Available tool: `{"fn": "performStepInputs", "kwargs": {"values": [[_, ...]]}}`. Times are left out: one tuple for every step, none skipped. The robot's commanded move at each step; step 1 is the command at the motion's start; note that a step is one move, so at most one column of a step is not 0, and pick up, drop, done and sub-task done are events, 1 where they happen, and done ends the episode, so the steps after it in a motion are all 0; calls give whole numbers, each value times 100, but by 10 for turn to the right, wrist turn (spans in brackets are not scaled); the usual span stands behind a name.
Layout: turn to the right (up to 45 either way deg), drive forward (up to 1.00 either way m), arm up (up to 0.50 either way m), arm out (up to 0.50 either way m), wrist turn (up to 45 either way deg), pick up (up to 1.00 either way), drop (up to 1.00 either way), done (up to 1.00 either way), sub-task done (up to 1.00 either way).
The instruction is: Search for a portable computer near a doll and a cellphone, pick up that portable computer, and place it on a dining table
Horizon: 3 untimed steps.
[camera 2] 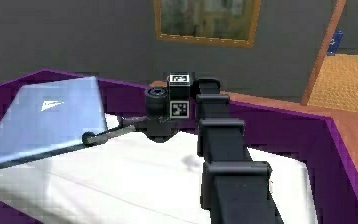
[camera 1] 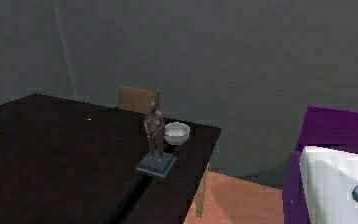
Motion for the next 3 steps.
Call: {"fn": "performStepInputs", "kwargs": {"values": [[0,0,0,0,-450,0,0,0,0],[0,0,0,0,-330,0,0,0,0],[0,0,0,-20,0,0,0,0,0]]}}
